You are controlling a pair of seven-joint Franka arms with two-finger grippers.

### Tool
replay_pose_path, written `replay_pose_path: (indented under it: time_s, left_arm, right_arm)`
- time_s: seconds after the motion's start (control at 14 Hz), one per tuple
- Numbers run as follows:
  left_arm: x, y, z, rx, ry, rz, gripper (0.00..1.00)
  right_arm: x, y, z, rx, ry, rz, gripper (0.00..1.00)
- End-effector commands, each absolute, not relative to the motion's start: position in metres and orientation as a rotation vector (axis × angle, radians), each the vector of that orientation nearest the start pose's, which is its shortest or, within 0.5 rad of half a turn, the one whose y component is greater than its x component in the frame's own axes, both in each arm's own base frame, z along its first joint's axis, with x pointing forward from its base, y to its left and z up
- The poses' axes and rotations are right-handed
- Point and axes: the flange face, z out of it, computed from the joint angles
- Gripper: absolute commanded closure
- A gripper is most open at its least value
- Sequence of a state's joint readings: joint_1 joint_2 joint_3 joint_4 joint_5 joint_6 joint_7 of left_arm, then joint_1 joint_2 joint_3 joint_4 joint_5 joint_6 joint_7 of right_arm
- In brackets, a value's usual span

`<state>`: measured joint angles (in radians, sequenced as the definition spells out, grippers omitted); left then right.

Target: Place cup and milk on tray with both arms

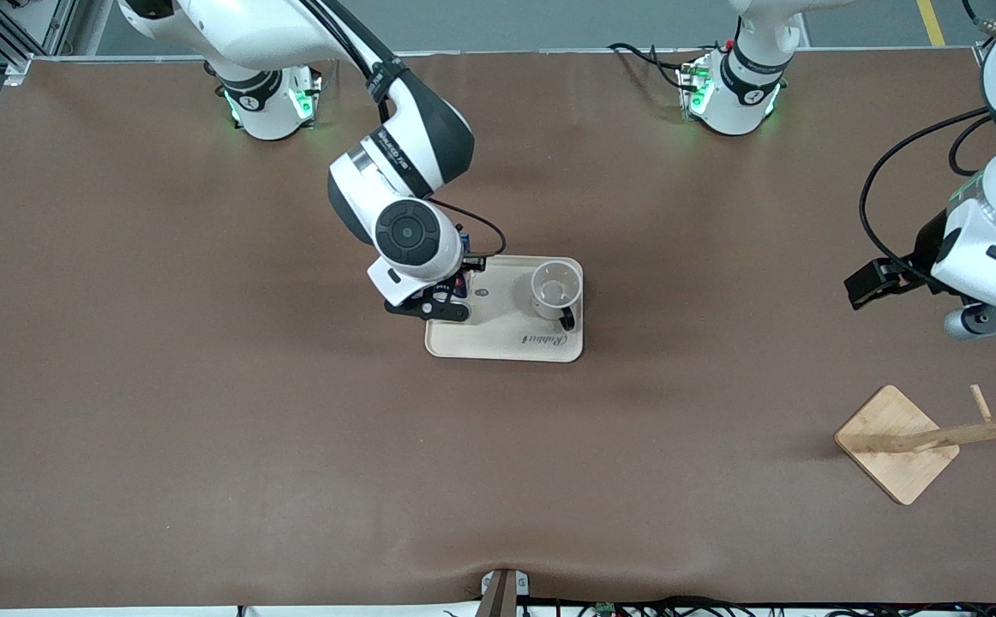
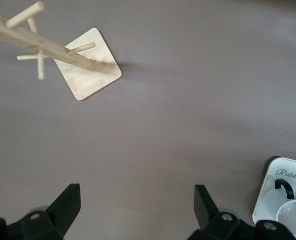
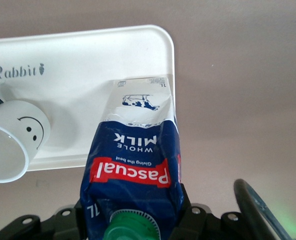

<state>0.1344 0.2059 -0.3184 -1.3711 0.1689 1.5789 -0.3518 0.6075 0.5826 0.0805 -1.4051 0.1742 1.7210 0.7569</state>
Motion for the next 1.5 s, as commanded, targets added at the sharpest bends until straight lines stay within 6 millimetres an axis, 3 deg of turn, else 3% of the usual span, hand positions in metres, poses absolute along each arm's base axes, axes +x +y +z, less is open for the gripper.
replay_pose_path:
  time_s: [0.0, 0.29, 0.57, 0.93, 1.43]
  left_arm:
    - [0.589, -0.066, 0.634, -3.015, -0.202, -0.087, 0.0]
    - [0.565, -0.056, 0.647, -3.009, -0.128, -0.017, 0.0]
    - [0.537, -0.045, 0.651, -3.08, -0.181, 0.013, 0.0]
    - [0.524, -0.045, 0.642, -3.077, -0.177, 0.027, 0.0]
    - [0.523, -0.041, 0.651, -3.08, -0.189, -0.015, 0.0]
  right_arm:
    - [0.526, 0.444, 0.35, -3.112, 0.183, 0.527, 1.0]
    - [0.523, 0.445, 0.345, -3.107, 0.085, 0.547, 1.0]
    - [0.524, 0.446, 0.334, -3.102, 0.05, 0.568, 0.99]
    - [0.522, 0.448, 0.334, -3.068, 0.054, 0.597, 0.9]
    - [0.521, 0.449, 0.333, -3.023, -0.021, 0.624, 0.82]
